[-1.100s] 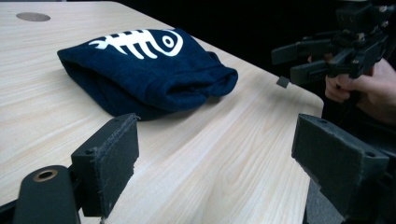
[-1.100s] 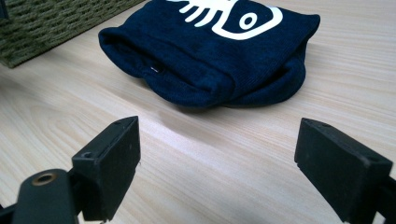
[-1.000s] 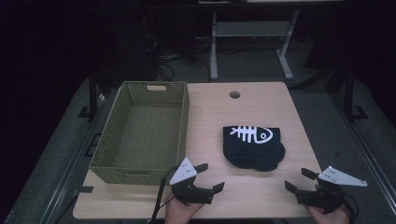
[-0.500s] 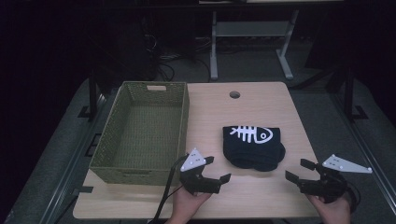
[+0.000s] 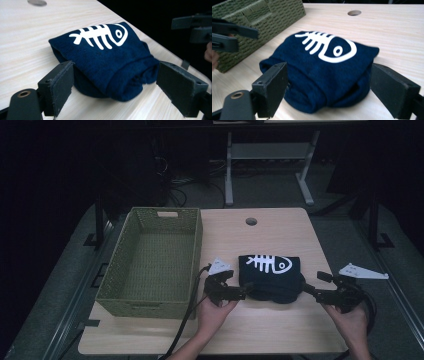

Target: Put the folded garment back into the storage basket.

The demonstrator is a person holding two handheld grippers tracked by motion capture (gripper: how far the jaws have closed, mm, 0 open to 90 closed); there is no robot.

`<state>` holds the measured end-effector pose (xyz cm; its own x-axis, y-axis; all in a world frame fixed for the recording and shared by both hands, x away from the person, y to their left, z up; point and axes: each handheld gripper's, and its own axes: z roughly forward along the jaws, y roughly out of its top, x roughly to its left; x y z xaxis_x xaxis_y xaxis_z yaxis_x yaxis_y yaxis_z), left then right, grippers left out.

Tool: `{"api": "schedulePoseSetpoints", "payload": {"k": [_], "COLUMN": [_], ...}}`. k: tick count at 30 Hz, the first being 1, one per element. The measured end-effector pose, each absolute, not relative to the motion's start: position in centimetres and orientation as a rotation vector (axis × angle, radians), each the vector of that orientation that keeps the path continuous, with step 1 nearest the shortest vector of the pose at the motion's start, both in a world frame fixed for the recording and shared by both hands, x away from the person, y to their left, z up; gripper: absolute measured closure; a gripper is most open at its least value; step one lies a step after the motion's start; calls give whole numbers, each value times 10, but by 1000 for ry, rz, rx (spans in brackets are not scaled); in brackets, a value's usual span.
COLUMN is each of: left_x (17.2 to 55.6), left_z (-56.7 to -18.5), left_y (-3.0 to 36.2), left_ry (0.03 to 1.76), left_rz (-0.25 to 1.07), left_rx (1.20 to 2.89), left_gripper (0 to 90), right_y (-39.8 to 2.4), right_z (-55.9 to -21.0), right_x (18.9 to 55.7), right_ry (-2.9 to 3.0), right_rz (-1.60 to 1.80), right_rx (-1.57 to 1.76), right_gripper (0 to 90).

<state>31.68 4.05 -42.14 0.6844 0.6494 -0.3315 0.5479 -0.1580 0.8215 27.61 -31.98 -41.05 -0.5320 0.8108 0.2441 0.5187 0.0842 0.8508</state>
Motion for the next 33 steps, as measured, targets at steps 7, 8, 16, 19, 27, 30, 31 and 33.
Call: {"api": "schedulePoseSetpoints", "payload": {"k": [7,8,16,19,27,30,31,33], "left_x": [332,337,360,365,373,376,378,379], "left_z": [-423,-427,-445,-450,-462,-468,-470,-470], "left_y": [33,28,16,16,8,8,9,10], "left_ry": [1016,1034,1140,1156,1210,1230,1249,1258], "left_rz": [144,135,143,136,156,120,86,71], "left_rx": [1791,1800,1829,1842,1900,1896,1884,1877], "left_gripper": [144,144,149,206,222,224,229,234], "right_y": [-318,-318,-320,-318,-310,-309,-310,-311], "right_z": [-419,-423,-435,-440,-460,-462,-465,-466], "right_x": [298,306,338,342,354,356,357,357], "right_ry": [2097,2104,2087,2112,2173,2180,2178,2180], "right_rz": [1381,1368,1386,1347,1252,1229,1227,1242], "right_rx": [1374,1394,1470,1482,1561,1573,1594,1611], "right_gripper": [151,152,211,213,320,338,344,351]}}
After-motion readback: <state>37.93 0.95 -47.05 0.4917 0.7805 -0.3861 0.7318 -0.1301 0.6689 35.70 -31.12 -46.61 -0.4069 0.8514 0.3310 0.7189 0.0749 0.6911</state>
